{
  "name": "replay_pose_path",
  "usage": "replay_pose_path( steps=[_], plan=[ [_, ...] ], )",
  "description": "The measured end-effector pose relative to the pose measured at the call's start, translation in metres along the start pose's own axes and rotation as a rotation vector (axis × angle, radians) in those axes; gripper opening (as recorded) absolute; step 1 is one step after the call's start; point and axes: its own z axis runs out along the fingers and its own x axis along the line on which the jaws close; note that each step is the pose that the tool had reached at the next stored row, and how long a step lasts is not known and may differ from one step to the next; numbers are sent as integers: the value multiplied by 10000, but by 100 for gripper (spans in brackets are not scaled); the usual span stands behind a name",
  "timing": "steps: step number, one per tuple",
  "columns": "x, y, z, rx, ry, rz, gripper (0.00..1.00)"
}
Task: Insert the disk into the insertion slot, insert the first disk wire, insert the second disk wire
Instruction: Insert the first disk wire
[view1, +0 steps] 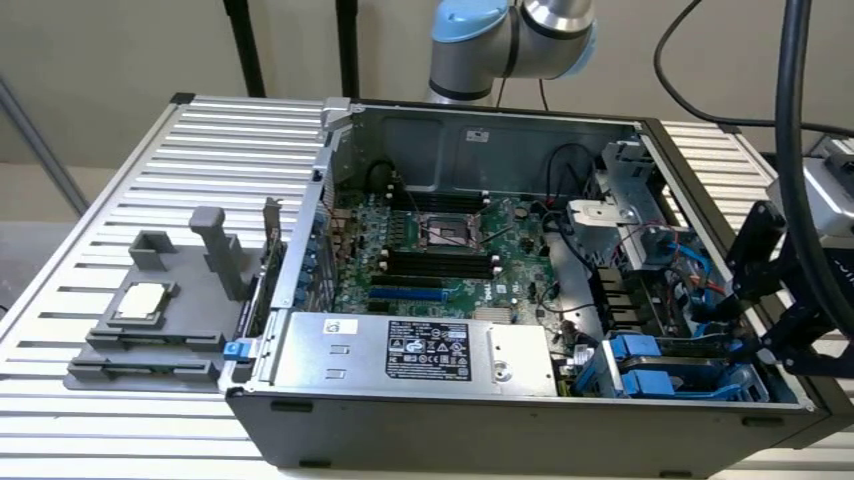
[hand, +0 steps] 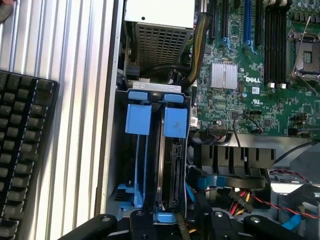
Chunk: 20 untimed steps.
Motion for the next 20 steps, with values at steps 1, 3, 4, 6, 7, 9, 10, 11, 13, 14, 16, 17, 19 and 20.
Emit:
replay_pose_path(
  steps=[1,3,4,6,7,9,10,11,13,14,16,17,19,20],
  plan=[
    [1,-3,6,-4,-23,-32,44],
    [3,-9,15,-12,-71,-97,44],
    [3,-13,19,-15,-94,-132,42],
    [4,-25,19,-25,-117,-200,42],
    [4,-31,18,-30,-123,-233,35],
    [4,-42,17,-41,-135,-309,35],
    [4,-44,17,-46,-142,-354,32],
    [4,-45,17,-51,-145,-397,32],
    [6,-47,17,-60,-147,-480,25],
    [6,-47,17,-64,-146,-513,25],
    [7,-47,17,-71,-143,-578,25],
    [7,-47,17,-74,-142,-605,22],
    [9,-44,16,-80,-135,-657,17],
    [9,-37,18,-83,-134,-682,17]
  ],
)
